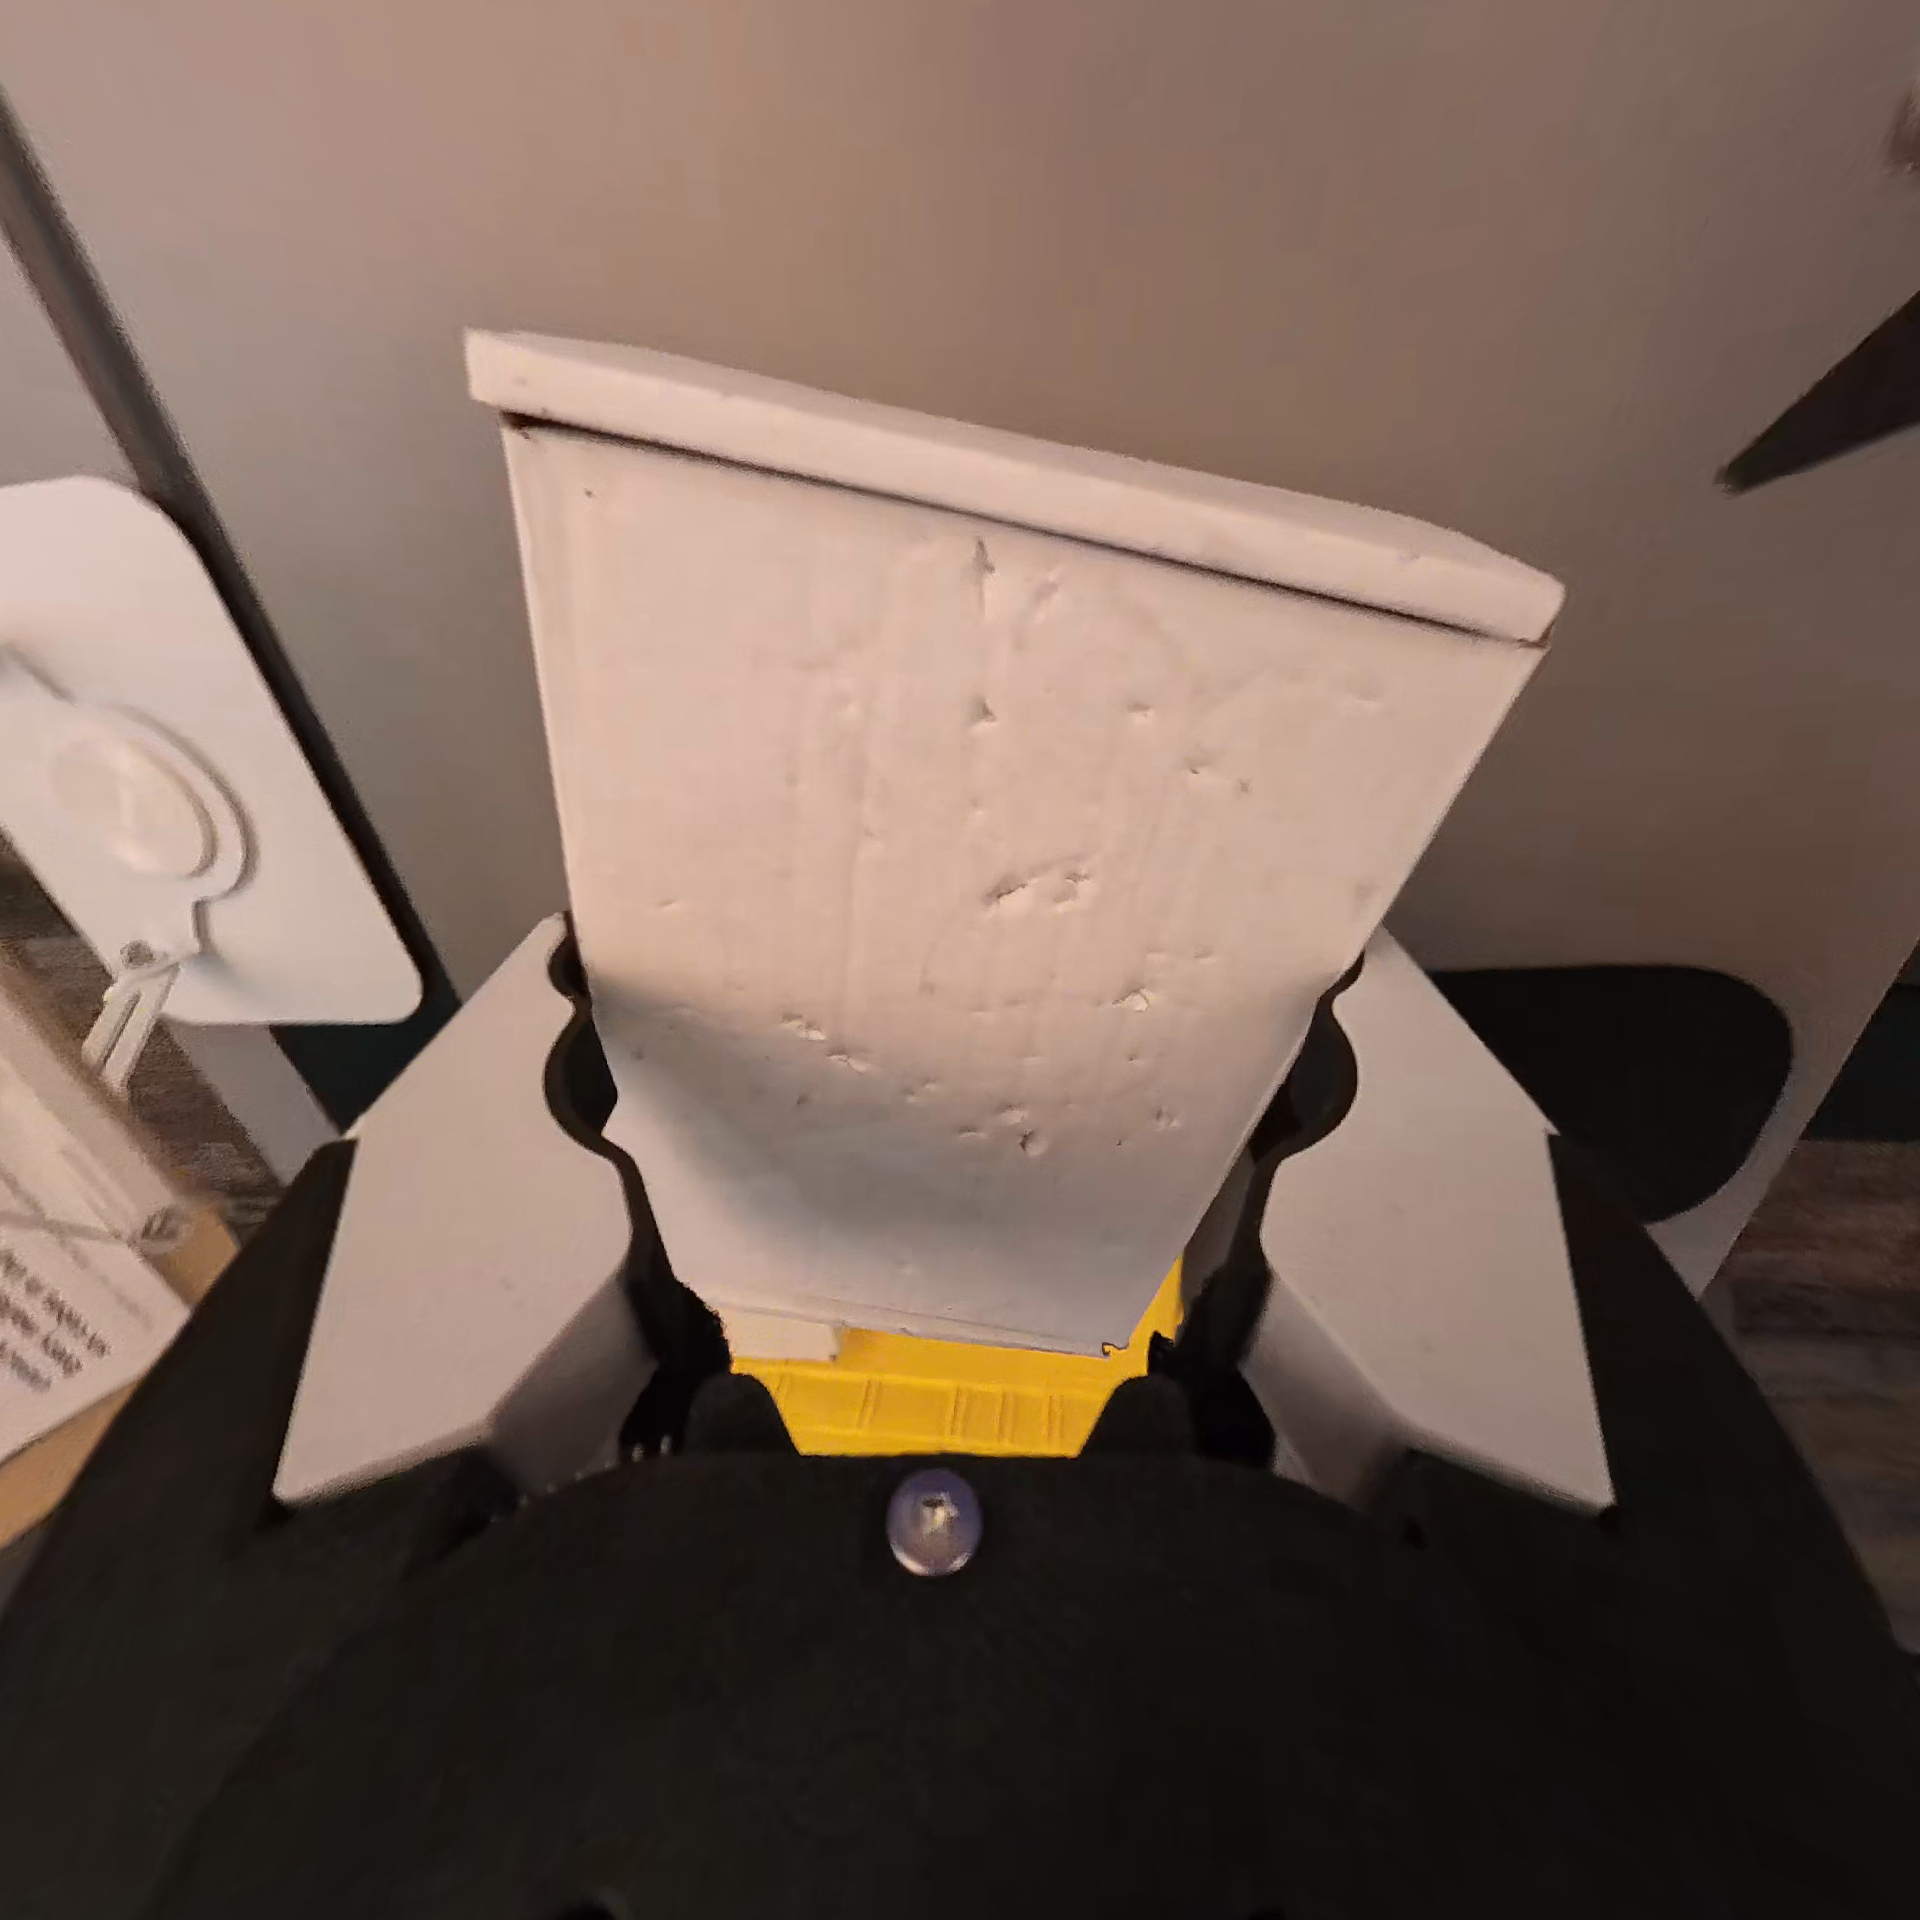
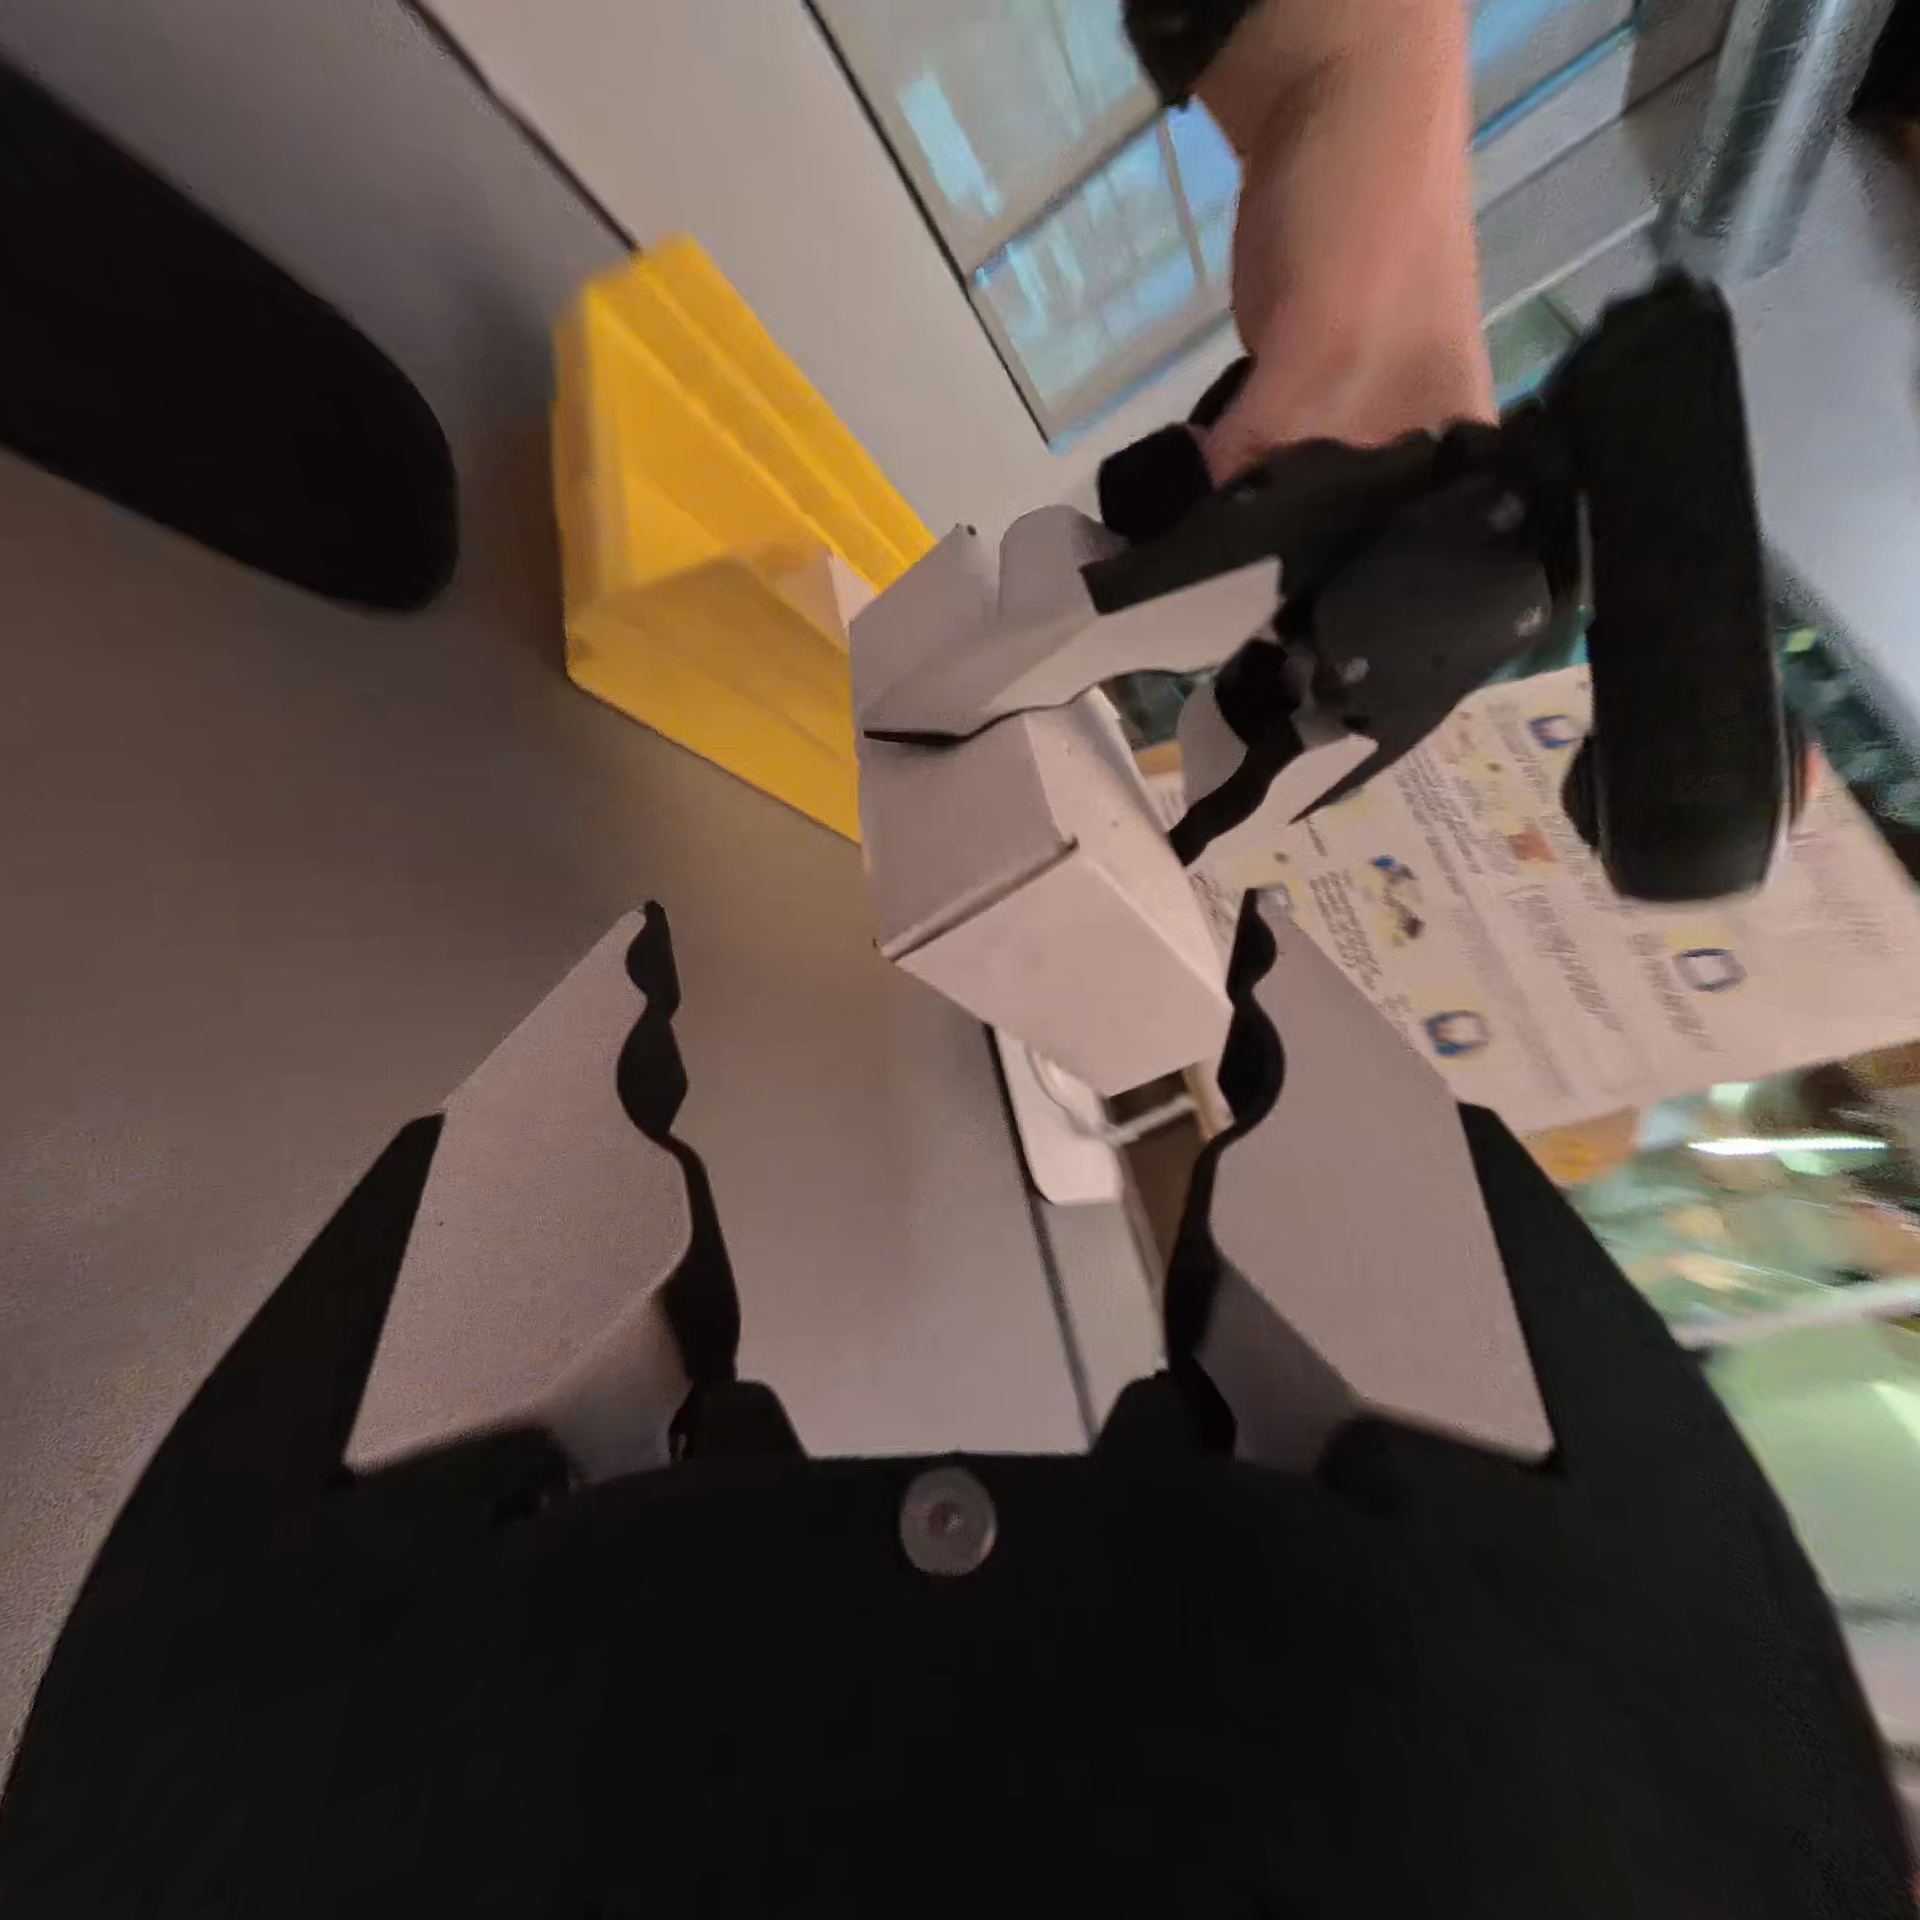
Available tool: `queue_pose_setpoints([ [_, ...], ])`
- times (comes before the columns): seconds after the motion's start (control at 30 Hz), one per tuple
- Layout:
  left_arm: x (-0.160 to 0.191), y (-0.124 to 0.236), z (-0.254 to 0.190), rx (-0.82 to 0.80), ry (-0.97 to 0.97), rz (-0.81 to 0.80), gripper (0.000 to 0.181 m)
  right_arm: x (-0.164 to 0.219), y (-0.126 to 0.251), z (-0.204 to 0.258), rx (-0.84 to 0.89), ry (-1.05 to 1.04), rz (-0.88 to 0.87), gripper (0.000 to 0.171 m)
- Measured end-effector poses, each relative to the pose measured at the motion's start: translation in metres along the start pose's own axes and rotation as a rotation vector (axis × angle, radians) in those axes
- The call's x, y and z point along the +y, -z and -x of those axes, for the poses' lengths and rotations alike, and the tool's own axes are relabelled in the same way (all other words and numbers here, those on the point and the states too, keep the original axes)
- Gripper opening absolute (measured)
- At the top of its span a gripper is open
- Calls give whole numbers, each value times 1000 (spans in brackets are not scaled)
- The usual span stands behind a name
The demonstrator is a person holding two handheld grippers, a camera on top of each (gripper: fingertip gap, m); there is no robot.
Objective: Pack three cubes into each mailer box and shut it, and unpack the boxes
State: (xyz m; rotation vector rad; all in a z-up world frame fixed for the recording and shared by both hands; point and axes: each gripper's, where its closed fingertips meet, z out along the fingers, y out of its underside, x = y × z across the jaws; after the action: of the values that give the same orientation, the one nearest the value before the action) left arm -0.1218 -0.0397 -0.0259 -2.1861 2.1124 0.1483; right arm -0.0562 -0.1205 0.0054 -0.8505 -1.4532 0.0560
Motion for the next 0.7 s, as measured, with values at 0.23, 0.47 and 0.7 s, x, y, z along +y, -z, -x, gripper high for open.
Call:
queue_pose_setpoints([
  [0.23, -49, -42, -22, 158, 24, -5, 134, 52, -13, 32, 78, 276, 378, 106],
  [0.47, -85, -80, -46, 368, 133, -64, 135, 107, -3, 36, 167, 252, 677, 86],
  [0.7, -95, -96, -56, 418, 164, -183, 128, 127, 10, 56, 75, 248, 709, 73],
])
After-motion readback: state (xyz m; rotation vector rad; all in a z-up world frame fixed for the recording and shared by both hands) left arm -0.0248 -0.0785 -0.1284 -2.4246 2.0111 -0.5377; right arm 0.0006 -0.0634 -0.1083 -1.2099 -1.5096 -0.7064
